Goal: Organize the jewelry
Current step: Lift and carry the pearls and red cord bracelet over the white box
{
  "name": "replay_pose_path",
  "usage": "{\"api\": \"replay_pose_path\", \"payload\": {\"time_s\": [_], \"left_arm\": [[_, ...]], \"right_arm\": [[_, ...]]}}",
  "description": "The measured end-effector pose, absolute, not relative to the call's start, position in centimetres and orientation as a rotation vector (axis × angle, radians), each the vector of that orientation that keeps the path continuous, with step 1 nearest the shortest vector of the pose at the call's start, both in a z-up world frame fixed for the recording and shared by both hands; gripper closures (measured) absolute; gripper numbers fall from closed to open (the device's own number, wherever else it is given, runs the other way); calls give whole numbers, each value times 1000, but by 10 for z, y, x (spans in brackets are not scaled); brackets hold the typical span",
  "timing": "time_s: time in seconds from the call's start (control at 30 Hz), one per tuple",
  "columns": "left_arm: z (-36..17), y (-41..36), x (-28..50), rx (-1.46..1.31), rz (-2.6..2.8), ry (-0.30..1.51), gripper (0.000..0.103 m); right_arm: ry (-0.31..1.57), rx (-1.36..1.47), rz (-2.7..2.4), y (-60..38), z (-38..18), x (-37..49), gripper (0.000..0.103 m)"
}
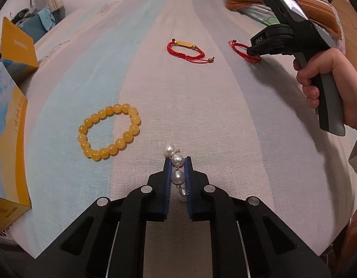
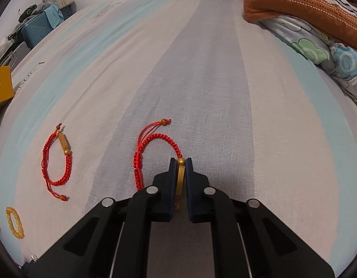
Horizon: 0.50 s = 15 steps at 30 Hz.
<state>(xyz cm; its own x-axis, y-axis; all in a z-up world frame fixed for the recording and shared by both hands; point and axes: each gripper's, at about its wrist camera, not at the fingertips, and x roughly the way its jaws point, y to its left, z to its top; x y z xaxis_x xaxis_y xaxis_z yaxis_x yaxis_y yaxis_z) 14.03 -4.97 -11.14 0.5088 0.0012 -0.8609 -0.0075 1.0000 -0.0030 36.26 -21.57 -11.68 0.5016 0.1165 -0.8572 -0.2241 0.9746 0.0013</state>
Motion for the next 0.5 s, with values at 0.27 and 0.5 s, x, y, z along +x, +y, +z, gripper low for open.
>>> {"api": "replay_pose_path", "payload": {"time_s": [0.27, 0.5], "left_arm": [[-106, -48, 138, -15, -13, 1056, 93], [-96, -47, 133, -25, -25, 1057, 93]], "right_arm": [[1000, -102, 201, -220, -101, 355, 96], [981, -71, 200, -223, -87, 340, 96]]}}
